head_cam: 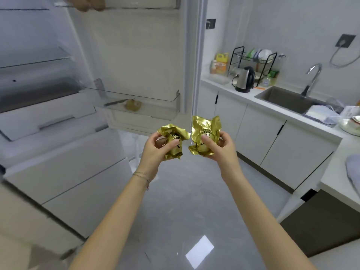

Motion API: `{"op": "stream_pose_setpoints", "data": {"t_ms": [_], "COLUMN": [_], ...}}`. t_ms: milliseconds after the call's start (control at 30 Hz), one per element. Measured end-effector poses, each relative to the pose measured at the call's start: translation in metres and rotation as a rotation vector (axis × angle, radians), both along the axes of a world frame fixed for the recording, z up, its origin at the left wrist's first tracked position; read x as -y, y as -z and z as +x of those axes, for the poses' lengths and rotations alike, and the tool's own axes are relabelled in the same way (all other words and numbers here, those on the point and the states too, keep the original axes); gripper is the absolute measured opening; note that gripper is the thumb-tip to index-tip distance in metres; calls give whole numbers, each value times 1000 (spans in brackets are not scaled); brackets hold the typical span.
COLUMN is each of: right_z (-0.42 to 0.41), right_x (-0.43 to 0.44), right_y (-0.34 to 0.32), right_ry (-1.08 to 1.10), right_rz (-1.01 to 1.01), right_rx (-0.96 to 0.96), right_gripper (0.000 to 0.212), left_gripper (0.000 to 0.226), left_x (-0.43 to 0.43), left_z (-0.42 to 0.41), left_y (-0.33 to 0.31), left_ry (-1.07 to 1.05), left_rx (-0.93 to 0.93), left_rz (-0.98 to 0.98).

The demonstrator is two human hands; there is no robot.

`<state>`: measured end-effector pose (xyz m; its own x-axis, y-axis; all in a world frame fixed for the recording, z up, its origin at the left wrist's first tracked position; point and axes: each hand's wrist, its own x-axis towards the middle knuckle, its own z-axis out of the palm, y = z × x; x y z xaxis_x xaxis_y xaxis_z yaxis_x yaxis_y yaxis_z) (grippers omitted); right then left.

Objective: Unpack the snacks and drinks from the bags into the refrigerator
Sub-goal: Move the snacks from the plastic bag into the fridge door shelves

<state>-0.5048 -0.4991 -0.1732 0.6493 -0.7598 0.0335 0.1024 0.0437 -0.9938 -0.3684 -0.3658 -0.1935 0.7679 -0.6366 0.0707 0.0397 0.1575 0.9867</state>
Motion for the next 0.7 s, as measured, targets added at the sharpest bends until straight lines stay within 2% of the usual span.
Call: {"op": "stream_pose_setpoints", "data": {"t_ms": [267, 467, 700], "right_z": [67, 117, 175], "right_x": [-47, -44, -21], "right_y": [-30, -47, -71], "right_ry": [-112, -204, -276], "right_rz": [-57, -114, -148], "right_rx": [33, 58, 123], "right_gripper": [38, 37, 36], "left_gripper": [50, 77, 33], "left_x": [-48, -61, -47], "left_z": [53, 96, 140], "left_y": [-29, -50, -80], "left_ry": [-134, -231, -275], "left_rx": [-36, -31, -15], "left_rz": [-67, -54, -142]}}
